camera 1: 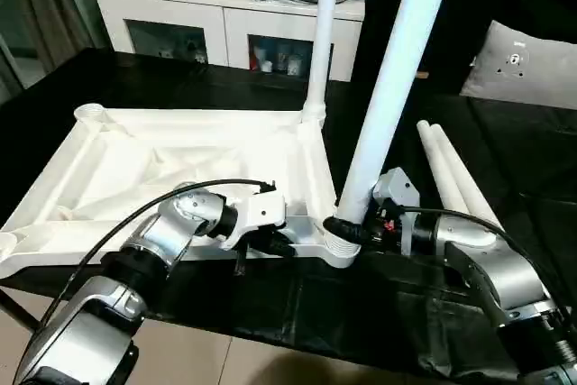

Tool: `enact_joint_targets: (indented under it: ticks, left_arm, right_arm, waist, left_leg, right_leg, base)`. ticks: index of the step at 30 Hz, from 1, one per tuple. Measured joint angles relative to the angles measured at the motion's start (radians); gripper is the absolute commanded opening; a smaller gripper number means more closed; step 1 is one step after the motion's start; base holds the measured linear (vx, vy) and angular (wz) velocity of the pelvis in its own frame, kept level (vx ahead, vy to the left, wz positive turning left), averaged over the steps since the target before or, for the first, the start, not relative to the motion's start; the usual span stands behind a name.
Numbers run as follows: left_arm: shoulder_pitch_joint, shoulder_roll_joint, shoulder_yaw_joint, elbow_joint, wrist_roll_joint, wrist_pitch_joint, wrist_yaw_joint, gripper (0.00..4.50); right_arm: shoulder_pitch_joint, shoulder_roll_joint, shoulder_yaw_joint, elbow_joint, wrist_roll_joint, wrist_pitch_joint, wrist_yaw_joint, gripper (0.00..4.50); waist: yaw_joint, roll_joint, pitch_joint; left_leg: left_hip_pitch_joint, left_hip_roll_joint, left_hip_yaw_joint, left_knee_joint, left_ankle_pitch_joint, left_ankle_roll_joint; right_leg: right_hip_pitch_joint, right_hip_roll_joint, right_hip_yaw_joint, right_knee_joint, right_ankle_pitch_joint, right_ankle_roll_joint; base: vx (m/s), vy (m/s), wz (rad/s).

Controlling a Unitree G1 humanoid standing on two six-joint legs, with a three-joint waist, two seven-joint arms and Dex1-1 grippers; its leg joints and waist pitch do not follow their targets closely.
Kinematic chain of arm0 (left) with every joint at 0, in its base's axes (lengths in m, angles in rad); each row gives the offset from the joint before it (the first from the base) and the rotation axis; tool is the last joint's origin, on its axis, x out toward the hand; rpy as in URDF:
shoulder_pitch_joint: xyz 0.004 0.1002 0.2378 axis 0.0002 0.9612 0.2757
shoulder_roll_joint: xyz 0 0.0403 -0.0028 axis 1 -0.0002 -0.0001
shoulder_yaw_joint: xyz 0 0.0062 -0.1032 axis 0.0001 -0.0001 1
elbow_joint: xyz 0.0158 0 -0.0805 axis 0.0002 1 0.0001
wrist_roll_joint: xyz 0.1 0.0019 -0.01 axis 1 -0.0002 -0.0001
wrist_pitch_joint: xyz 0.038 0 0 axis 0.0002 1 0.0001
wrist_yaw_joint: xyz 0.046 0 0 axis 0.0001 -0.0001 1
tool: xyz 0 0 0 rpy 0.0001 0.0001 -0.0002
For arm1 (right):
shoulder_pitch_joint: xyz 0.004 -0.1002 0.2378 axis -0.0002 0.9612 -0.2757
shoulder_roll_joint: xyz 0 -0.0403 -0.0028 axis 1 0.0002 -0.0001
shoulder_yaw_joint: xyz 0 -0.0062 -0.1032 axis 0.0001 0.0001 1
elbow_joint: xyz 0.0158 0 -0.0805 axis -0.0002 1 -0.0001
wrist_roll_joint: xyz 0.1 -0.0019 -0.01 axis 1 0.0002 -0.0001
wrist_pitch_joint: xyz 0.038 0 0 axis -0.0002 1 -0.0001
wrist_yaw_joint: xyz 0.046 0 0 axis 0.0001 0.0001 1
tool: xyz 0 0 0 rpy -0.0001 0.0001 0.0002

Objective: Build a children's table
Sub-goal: Insert table leg to table base

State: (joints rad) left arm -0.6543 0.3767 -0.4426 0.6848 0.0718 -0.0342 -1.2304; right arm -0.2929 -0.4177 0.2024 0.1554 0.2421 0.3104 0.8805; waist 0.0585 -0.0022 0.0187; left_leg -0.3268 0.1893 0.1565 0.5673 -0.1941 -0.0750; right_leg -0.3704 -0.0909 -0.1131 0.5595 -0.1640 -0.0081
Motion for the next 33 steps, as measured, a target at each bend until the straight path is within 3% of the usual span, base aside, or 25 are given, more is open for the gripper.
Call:
enact_joint_targets:
  ticks: [4, 7, 8, 10, 13, 14, 15, 16, 17, 18, 19, 20, 21, 22, 23, 26, 32, 33]
  left_arm:
    - [0.065, -0.004, 0.055, -0.082, -0.022, 0.107, 0.050, 0.00]
    - [0.140, -0.053, 0.095, -0.187, -0.017, 0.225, 0.182, 0.00]
    - [0.172, -0.090, 0.113, -0.236, -0.008, 0.276, 0.253, 0.00]
    - [0.189, -0.133, 0.111, -0.272, 0.001, 0.324, 0.316, 0.00]
    - [0.223, -0.199, 0.110, -0.337, 0.035, 0.414, 0.412, 0.00]
    - [0.229, -0.218, 0.111, -0.347, 0.042, 0.431, 0.440, 0.00]
    - [0.235, -0.225, 0.114, -0.358, 0.041, 0.435, 0.456, 0.00]
    - [0.231, -0.233, 0.113, -0.366, 0.043, 0.447, 0.473, 0.00]
    - [0.225, -0.239, 0.108, -0.371, 0.048, 0.454, 0.482, 0.00]
    - [0.219, -0.240, 0.093, -0.374, 0.063, 0.457, 0.486, 0.00]
    - [0.219, -0.238, 0.091, -0.375, 0.076, 0.456, 0.490, 0.00]
    - [0.221, -0.238, 0.090, -0.375, 0.077, 0.456, 0.493, 0.00]
    - [0.223, -0.240, 0.091, -0.379, 0.077, 0.453, 0.498, 0.00]
    - [0.223, -0.236, 0.092, -0.382, 0.076, 0.452, 0.499, 0.00]
    - [0.223, -0.231, 0.090, -0.385, 0.076, 0.453, 0.499, 0.00]
    - [0.223, -0.222, 0.090, -0.397, 0.082, 0.457, 0.504, 0.00]
    - [0.221, -0.210, 0.093, -0.403, 0.081, 0.462, 0.516, 0.00]
    - [0.220, -0.208, 0.093, -0.403, 0.081, 0.461, 0.516, 0.00]
  right_arm:
    - [0.026, 0.104, -0.029, -0.030, -0.014, 0.031, -0.182, 1.88]
    - [0.010, 0.198, -0.062, -0.034, -0.051, 0.104, -0.361, 1.88]
    - [-0.011, 0.240, -0.081, -0.016, -0.068, 0.131, -0.443, 1.88]
    - [-0.032, 0.261, -0.098, 0.004, -0.084, 0.148, -0.513, 1.88]
    - [-0.052, 0.292, -0.102, 0.036, -0.117, 0.150, -0.601, 1.88]
    - [-0.062, 0.299, -0.103, 0.045, -0.123, 0.152, -0.621, 1.88]
    - [-0.070, 0.301, -0.102, 0.048, -0.129, 0.154, -0.632, 1.88]
    - [-0.075, 0.308, -0.108, 0.046, -0.134, 0.154, -0.645, 1.88]
    - [-0.076, 0.314, -0.116, 0.041, -0.139, 0.154, -0.658, 1.88]
    - [-0.072, 0.314, -0.118, 0.038, -0.139, 0.156, -0.661, 1.88]
    - [-0.079, 0.314, -0.117, 0.049, -0.138, 0.159, -0.662, 1.88]
    - [-0.080, 0.315, -0.117, 0.052, -0.139, 0.159, -0.664, 1.88]
    - [-0.088, 0.316, -0.116, 0.052, -0.143, 0.159, -0.665, 1.88]
    - [-0.092, 0.316, -0.116, 0.052, -0.147, 0.158, -0.667, 1.88]
    - [-0.093, 0.321, -0.116, 0.056, -0.151, 0.154, -0.672, 1.88]
    - [-0.103, 0.330, -0.116, 0.076, -0.153, 0.144, -0.680, 1.88]
    - [-0.111, 0.337, -0.121, 0.093, -0.153, 0.117, -0.680, 1.88]
    - [-0.112, 0.337, -0.122, 0.094, -0.153, 0.116, -0.679, 2.23]
  waist:
    - [-0.020, 0.003, 0.002]
    - [-0.050, 0.019, 0.004]
    - [-0.063, 0.030, 0.008]
    - [-0.081, 0.035, 0.016]
    - [-0.081, 0.025, 0.021]
    - [-0.083, 0.023, 0.024]
    - [-0.086, 0.040, 0.027]
    - [-0.081, 0.062, 0.029]
    - [-0.069, 0.051, 0.035]
    - [-0.055, 0.005, 0.025]
    - [-0.038, -0.020, 0.022]
    - [-0.026, -0.012, 0.019]
    - [-0.015, 0.002, 0.016]
    - [-0.009, 0.015, 0.011]
    - [-0.008, 0.018, 0.006]
    - [-0.007, 0.011, 0.006]
    - [-0.012, 0.009, 0.003]
    - [-0.012, 0.009, 0.003]
  left_leg:
    - [0.008, 0.000, 0.000, -0.001, -0.001, -0.002]
    - [0.014, 0.001, -0.013, 0.000, -0.004, -0.005]
    - [0.012, 0.004, -0.019, 0.000, -0.004, -0.004]
    - [0.008, 0.003, -0.024, -0.001, -0.004, -0.004]
    - [0.028, -0.002, -0.021, -0.004, -0.005, -0.005]
    - [0.027, -0.001, -0.023, 0.005, -0.021, -0.012]
    - [0.020, 0.006, -0.035, 0.014, -0.040, -0.016]
    - [0.010, 0.017, -0.047, 0.009, -0.045, -0.017]
    - [0.005, 0.011, -0.037, 0.008, -0.045, -0.018]
    - [0.015, 0.004, -0.008, 0.008, -0.045, -0.017]
    - [0.019, -0.011, -0.007, 0.020, -0.046, -0.017]
    - [0.016, -0.011, -0.015, 0.026, -0.052, -0.013]
    - [0.002, -0.014, -0.030, 0.020, -0.061, -0.001]
    - [-0.006, -0.016, -0.047, 0.017, -0.050, -0.019]
    - [-0.007, -0.011, -0.053, 0.005, -0.027, -0.036]
    - [-0.006, -0.006, -0.048, -0.002, -0.011, -0.036]
    - [-0.006, -0.002, -0.039, -0.005, -0.011, -0.036]
    - [-0.005, -0.002, -0.039, -0.006, -0.011, -0.035]
  right_leg:
    - [0.003, 0.000, -0.003, -0.002, -0.001, 0.000]
    - [0.010, -0.002, -0.026, -0.026, -0.001, 0.000]
    - [0.024, -0.004, -0.042, -0.042, -0.002, 0.001]
    - [0.034, -0.004, -0.044, -0.047, -0.003, 0.000]
    - [0.026, -0.004, -0.033, -0.022, -0.031, 0.001]
    - [0.029, -0.006, -0.055, -0.030, -0.031, 0.001]
    - [0.042, -0.014, -0.097, -0.051, -0.031, 0.002]
    - [0.056, -0.022, -0.115, -0.038, -0.056, 0.012]
    - [0.048, -0.023, -0.056, 0.044, -0.096, 0.005]
    - [0.048, -0.030, 0.000, 0.068, -0.094, 0.026]
    - [0.028, -0.028, 0.018, 0.091, -0.103, 0.023]
    - [0.025, -0.026, 0.016, 0.088, -0.105, 0.020]
    - [0.024, -0.027, 0.011, 0.086, -0.105, 0.020]
    - [0.019, -0.023, 0.003, 0.082, -0.105, 0.020]
    - [0.018, -0.015, 0.004, 0.075, -0.101, 0.017]
    - [0.018, 0.000, 0.016, 0.065, -0.086, 0.012]
    - [0.021, 0.000, 0.022, 0.049, -0.079, 0.013]
    - [0.021, 0.000, 0.022, 0.049, -0.079, 0.013]
  base:
    - [0.000, 0.000, 0.00]
    - [0.000, 0.000, 0.00]
    - [-0.010, 0.052, -0.07]
    - [0.000, 0.000, 0.00]
    - [0.000, 0.000, 0.00]
    - [0.000, 0.000, 0.00]
    - [0.043, 0.027, -0.18]
    - [0.043, 0.027, -0.18]
    - [0.000, 0.000, 0.00]
    - [0.050, -0.156, 0.23]
    - [0.050, -0.156, 0.23]
    - [0.067, -0.129, -0.09]
    - [0.062, -0.015, -0.40]
    - [0.062, -0.015, -0.40]
    - [0.085, -0.001, -0.23]
    - [0.000, 0.000, 0.00]
    - [0.000, 0.000, 0.00]
    - [0.000, 0.000, 0.00]
